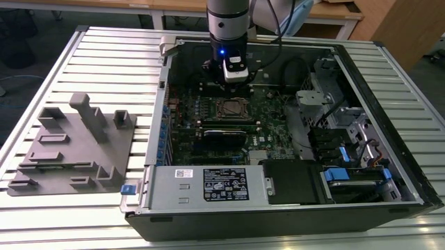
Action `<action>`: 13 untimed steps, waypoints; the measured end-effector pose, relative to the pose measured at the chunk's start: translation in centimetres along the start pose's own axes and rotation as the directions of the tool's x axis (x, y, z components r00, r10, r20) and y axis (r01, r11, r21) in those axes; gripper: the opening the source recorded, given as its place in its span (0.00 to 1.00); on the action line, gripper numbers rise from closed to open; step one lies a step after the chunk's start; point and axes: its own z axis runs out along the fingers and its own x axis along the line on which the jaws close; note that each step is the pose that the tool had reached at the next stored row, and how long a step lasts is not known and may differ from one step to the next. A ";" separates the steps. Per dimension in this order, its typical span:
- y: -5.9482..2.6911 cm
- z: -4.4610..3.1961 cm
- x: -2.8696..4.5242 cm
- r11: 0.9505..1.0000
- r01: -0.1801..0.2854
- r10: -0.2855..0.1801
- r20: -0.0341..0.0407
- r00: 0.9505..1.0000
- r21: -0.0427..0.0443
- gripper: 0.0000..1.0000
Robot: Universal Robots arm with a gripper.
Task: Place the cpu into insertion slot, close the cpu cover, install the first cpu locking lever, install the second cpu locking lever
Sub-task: 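Install the first cpu locking lever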
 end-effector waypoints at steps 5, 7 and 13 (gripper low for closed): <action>-0.01 0.02 -0.01 1.000 0.003 -0.003 -0.003 1.000 0.001 0.11; -0.08 0.01 -0.04 1.000 0.003 -0.003 -0.003 1.000 0.001 0.11; -0.37 0.03 -0.17 1.000 0.003 -0.003 -0.003 1.000 0.001 0.11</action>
